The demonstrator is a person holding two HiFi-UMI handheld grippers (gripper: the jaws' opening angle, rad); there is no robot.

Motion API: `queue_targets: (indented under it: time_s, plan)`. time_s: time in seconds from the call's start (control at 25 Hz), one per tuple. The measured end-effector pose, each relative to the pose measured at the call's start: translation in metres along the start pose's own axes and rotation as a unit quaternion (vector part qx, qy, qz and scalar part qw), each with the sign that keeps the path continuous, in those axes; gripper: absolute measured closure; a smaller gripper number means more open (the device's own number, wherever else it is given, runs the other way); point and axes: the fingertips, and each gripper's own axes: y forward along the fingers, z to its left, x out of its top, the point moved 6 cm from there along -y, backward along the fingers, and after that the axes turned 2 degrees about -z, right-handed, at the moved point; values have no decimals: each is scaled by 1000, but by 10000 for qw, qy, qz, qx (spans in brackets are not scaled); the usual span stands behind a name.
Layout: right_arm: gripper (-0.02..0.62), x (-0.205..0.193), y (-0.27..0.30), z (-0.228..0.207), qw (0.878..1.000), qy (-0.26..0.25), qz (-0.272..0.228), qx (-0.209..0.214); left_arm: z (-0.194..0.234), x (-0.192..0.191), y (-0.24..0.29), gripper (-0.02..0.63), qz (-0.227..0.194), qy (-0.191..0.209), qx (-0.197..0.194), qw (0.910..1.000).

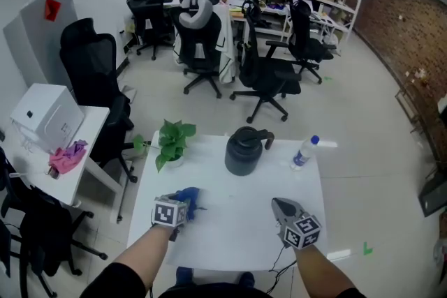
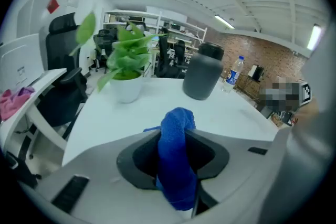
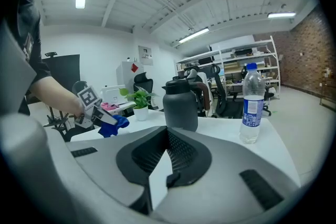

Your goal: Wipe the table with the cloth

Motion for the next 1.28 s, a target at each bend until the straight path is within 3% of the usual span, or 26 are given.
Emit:
queue_targets:
  time_s: [0.24, 0.76, 0.88, 1.12, 1.28]
  plan:
    - [603, -1, -10, -8, 10000, 17, -8, -57, -66, 22, 70, 491, 407, 744, -155, 9963]
    - [603, -13, -35, -28, 9997, 128, 87, -209, -134, 8, 132, 492, 983, 1321, -57, 9863]
    - [603, -16, -38, -31, 9995, 169, 94, -231, -146, 9, 138, 494, 995, 1252, -121, 9871]
    - [603, -18, -39, -32, 9995, 154, 132, -230, -208, 5, 150, 495, 1097, 958, -860, 9856]
    - [603, -14, -40, -33, 9995, 140, 141, -262, -198, 18, 143, 497, 950, 943, -672, 9887]
